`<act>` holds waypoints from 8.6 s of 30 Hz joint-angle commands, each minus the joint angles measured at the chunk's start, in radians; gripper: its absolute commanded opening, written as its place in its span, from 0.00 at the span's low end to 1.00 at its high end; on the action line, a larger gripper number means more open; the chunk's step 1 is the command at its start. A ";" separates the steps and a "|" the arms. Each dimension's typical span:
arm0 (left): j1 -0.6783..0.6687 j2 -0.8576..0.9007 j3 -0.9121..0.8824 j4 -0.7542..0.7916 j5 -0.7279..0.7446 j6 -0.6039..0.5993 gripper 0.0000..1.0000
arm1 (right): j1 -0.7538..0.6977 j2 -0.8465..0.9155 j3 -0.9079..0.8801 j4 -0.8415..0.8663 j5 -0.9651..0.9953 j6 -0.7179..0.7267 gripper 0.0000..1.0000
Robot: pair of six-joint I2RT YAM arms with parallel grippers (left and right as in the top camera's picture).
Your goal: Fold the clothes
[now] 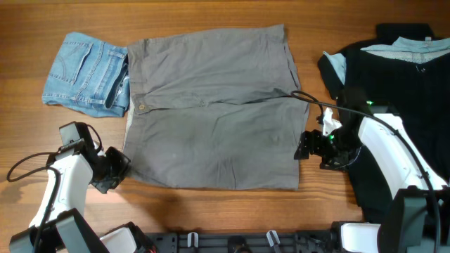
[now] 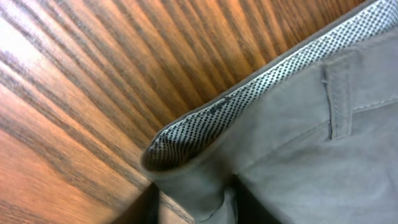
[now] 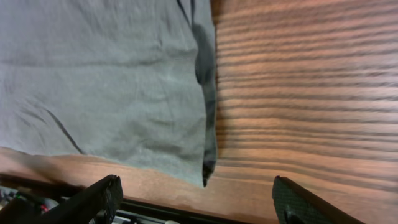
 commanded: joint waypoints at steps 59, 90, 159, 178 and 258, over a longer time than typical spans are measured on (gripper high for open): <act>0.005 -0.394 0.555 -0.635 -0.027 0.082 0.04 | -0.016 -0.227 0.616 -0.266 0.292 0.128 0.04; -0.138 -0.333 0.600 -0.625 0.097 0.109 0.04 | -0.016 -0.225 0.744 -0.340 0.488 0.195 0.04; -0.527 0.419 0.068 0.073 0.256 -0.188 0.13 | -0.016 -0.046 0.668 -0.293 0.225 0.065 0.04; -0.126 -0.203 0.476 -0.631 0.032 0.058 0.04 | -0.016 -0.253 0.679 -0.310 0.297 0.130 0.04; -0.201 0.406 0.552 -0.247 -0.037 0.162 0.04 | -0.186 0.470 0.452 0.036 0.269 0.091 0.11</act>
